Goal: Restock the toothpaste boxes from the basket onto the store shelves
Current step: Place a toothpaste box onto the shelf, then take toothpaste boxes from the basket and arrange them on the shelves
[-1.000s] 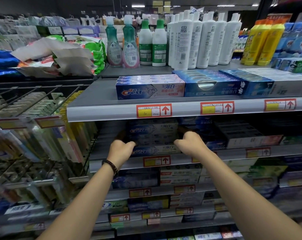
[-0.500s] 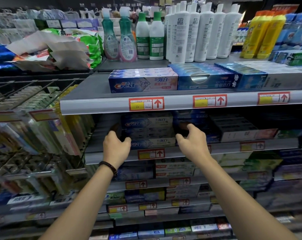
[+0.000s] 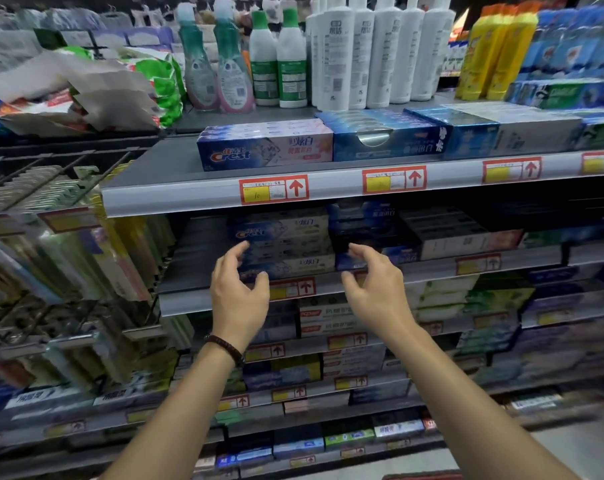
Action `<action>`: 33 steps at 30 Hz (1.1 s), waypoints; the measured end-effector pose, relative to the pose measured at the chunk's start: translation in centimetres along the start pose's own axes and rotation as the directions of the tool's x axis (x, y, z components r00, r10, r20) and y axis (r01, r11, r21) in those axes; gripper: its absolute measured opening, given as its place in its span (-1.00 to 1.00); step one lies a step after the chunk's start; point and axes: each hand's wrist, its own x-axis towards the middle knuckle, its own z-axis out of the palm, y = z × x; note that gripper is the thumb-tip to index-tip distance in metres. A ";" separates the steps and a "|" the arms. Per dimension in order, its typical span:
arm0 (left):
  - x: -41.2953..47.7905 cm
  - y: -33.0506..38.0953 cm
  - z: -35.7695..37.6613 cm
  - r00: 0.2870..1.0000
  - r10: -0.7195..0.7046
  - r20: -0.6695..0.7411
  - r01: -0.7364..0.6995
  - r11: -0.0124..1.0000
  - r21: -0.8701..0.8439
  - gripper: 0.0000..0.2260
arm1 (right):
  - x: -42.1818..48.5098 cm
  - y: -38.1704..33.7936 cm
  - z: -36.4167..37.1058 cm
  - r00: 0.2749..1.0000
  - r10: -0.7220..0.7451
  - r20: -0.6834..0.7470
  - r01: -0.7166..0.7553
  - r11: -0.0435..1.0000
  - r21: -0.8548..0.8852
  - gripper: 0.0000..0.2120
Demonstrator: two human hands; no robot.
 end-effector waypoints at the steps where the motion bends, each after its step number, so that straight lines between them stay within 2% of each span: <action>1: -0.4 0.2 0.1 0.999 0.014 0.030 -0.013 0.999 -0.040 -0.53 | -0.4 -0.1 0.0 1.000 -0.011 -0.011 0.011 1.000 0.006 -0.55; 8: -4.3 1.0 1.1 0.972 0.026 0.232 0.015 0.985 -0.173 -0.66 | -5.6 -0.8 -0.6 0.991 0.087 -0.099 -0.078 0.993 0.093 -0.62; 13: -7.5 0.9 2.2 0.929 0.025 0.370 0.055 0.978 -0.202 -0.71 | -10.0 0.4 -1.5 0.978 0.167 -0.126 -0.154 0.982 0.109 -0.65; 18: -11.9 0.0 4.3 0.841 0.034 0.540 0.094 0.973 -0.209 -0.72 | -15.8 3.0 -2.4 0.939 0.288 -0.186 -0.272 0.957 0.104 -0.66; 27: -19.0 0.8 8.7 0.702 0.061 0.710 0.123 0.971 -0.206 -0.74 | -24.0 7.8 -5.7 0.860 0.452 -0.237 -0.431 0.892 0.136 -0.72; 33: -24.3 0.6 12.1 0.632 -0.034 0.775 0.210 0.969 -0.128 -0.77 | -28.4 13.1 -8.3 0.799 0.561 -0.216 -0.536 0.828 0.167 -0.73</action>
